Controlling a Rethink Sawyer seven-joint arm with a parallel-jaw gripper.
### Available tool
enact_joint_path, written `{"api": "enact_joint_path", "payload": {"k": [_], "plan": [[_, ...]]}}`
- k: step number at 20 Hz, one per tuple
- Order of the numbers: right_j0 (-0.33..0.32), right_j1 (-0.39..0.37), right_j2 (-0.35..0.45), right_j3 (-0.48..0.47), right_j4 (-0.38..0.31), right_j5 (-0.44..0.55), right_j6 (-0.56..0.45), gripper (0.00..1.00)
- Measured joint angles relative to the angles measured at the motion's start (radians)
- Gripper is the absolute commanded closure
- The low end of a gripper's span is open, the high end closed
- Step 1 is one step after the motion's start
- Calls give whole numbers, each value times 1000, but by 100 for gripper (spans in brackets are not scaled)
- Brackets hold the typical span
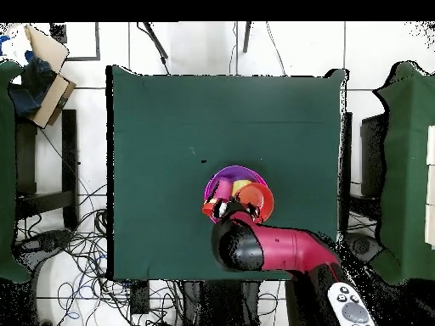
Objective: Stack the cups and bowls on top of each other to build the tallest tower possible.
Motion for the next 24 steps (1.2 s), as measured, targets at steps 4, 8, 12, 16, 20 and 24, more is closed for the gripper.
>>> {"api": "enact_joint_path", "payload": {"k": [4,8,12,16,20,24], "plan": [[-16,34,0,-16,-16,-4,0,100],[-28,61,0,-33,-29,-4,0,100],[-32,82,0,-49,-34,-10,0,100],[-38,91,0,-66,-37,-25,0,100],[-38,95,0,-71,-37,-35,0,100],[-38,94,0,-71,-37,-36,0,100]]}}
